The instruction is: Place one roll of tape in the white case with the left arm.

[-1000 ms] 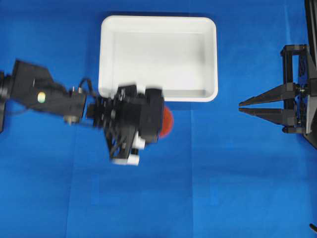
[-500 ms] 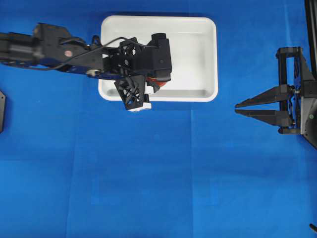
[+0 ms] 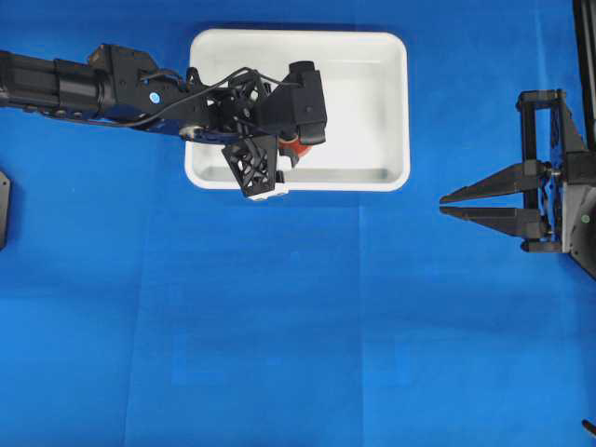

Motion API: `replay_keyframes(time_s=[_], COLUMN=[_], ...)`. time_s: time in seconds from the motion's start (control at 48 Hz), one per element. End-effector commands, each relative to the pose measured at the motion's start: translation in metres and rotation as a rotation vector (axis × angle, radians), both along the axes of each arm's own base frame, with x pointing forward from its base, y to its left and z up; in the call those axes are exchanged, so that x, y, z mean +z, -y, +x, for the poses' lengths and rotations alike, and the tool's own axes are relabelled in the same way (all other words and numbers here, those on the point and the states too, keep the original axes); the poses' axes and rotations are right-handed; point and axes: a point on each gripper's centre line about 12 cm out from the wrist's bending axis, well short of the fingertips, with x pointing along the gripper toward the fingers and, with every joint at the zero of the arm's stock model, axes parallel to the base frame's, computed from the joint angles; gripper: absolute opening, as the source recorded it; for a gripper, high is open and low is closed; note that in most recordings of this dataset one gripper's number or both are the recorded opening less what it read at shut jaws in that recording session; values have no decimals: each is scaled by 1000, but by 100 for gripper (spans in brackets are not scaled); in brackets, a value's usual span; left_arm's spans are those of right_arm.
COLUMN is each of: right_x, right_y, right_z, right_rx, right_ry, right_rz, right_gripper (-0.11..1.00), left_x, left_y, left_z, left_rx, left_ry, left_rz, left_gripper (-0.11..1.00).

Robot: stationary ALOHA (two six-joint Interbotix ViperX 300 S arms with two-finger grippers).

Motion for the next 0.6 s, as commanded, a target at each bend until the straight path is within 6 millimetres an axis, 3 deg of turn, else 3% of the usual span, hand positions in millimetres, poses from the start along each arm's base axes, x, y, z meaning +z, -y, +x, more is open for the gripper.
replay_keyframes(time_s=[0.0, 0.104, 0.396, 0.584], right_x=[5, 5, 6, 6], right_y=[0, 0, 0, 0], right_z=[2, 2, 2, 2], right_rx=[-1, -2, -1, -1], right_ry=[18, 17, 20, 20], right_rz=[3, 3, 3, 3], right_gripper=[-11, -11, -11, -11], left_x=[23, 39, 106, 133], left_y=[-2, 1, 23, 45], left_z=[3, -2, -29, -50], left_rx=[3, 4, -29, -71], left_ry=[52, 68, 199, 277], left_rz=[12, 11, 28, 31], left_gripper=[52, 77, 75, 75])
